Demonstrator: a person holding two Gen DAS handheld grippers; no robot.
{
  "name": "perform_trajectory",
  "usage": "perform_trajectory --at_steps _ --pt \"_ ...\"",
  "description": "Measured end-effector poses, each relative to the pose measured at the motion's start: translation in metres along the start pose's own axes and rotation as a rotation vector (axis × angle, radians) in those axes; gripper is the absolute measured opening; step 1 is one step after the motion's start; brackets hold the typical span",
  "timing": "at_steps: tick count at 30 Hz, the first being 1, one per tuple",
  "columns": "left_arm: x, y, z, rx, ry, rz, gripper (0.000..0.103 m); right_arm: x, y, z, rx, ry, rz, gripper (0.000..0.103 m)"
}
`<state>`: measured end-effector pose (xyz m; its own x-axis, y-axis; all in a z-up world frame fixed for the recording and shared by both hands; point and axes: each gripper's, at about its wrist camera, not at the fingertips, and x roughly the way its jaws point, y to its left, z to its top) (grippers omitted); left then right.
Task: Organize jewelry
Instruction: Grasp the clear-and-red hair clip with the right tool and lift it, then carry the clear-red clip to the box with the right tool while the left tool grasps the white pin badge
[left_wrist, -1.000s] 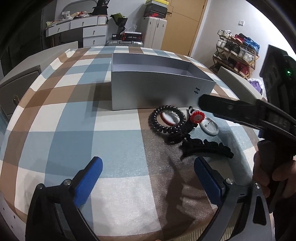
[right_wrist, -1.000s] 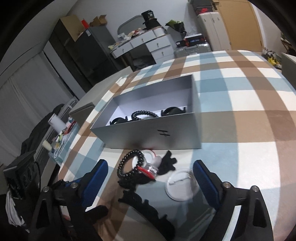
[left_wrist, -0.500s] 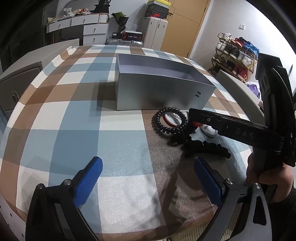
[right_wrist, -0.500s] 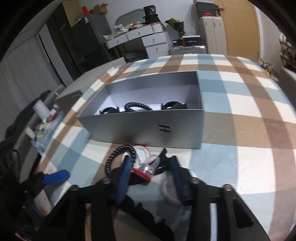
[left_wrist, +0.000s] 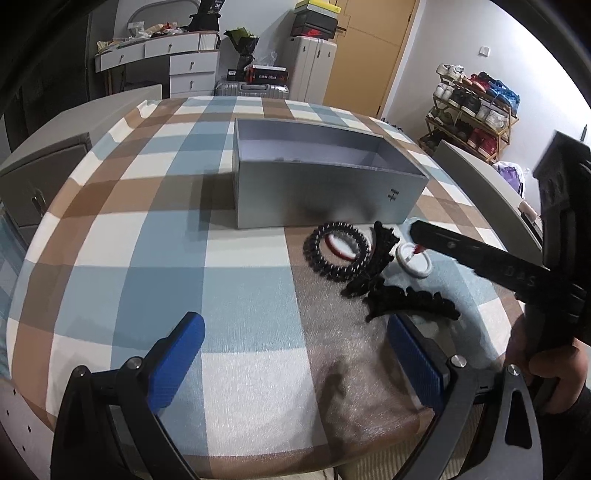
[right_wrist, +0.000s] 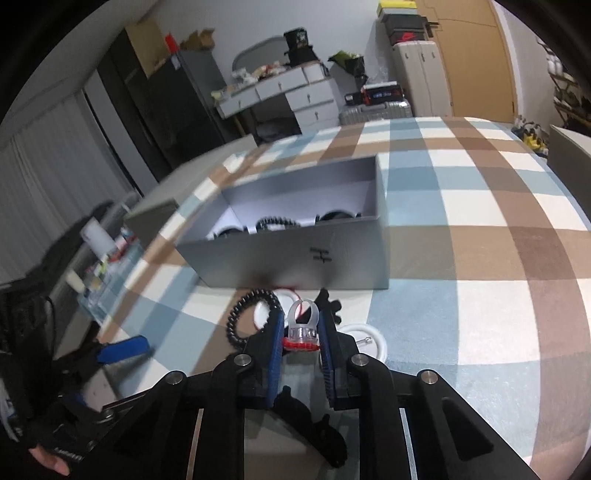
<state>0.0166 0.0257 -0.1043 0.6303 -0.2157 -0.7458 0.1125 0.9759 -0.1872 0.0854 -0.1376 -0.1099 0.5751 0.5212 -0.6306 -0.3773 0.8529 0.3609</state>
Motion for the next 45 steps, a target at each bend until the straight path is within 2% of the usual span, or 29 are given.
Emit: perform_trajectory --at_steps 4,7,12,15,19,21,22,24,25,29,32,35,39,45 --pt "-0.001 -0.008 0.014 0.032 -0.016 -0.012 0.097 -0.024 -0.016 0.004 0.046 -0.074 0.008 0.018" --pt "0.004 -0.019 0.025 0.066 -0.002 -0.058 0.097 -0.039 -0.032 0.004 0.087 -0.11 -0.005 0.018" --pt "0.016 -0.055 0.04 0.178 0.017 -0.148 0.097 -0.059 -0.053 -0.001 0.115 -0.138 -0.037 0.018" --pt "0.029 -0.075 0.046 0.238 0.052 -0.178 0.097 -0.067 -0.064 -0.004 0.133 -0.15 -0.061 0.018" --pt "0.044 -0.093 0.052 0.298 0.078 -0.181 0.096 -0.076 -0.076 -0.007 0.148 -0.17 -0.068 0.018" --pt "0.05 -0.099 0.054 0.31 0.102 -0.218 0.096 -0.078 -0.08 -0.009 0.153 -0.172 -0.066 0.018" --pt "0.051 -0.099 0.054 0.309 0.112 -0.23 0.094 -0.079 -0.082 -0.009 0.155 -0.173 -0.061 0.018" --pt "0.057 -0.1 0.056 0.297 0.152 -0.266 0.085 -0.081 -0.085 -0.01 0.158 -0.177 -0.051 0.018" --pt "0.058 -0.101 0.056 0.292 0.168 -0.279 0.085 -0.081 -0.087 -0.01 0.161 -0.18 -0.046 0.018" --pt "0.067 -0.103 0.057 0.292 0.203 -0.252 0.085 -0.085 -0.091 -0.012 0.171 -0.193 -0.025 0.018" --pt "0.071 -0.104 0.057 0.288 0.23 -0.261 0.084 -0.087 -0.094 -0.013 0.177 -0.201 -0.015 0.018" --pt "0.077 -0.104 0.057 0.285 0.258 -0.259 0.073 -0.088 -0.097 -0.014 0.181 -0.205 -0.009 0.018" --pt "0.087 -0.104 0.056 0.273 0.297 -0.246 0.072 -0.09 -0.099 -0.017 0.185 -0.208 -0.007 0.019" --pt "0.089 -0.114 0.051 0.353 0.288 -0.158 0.072 -0.092 -0.101 -0.018 0.192 -0.216 0.007 0.019"
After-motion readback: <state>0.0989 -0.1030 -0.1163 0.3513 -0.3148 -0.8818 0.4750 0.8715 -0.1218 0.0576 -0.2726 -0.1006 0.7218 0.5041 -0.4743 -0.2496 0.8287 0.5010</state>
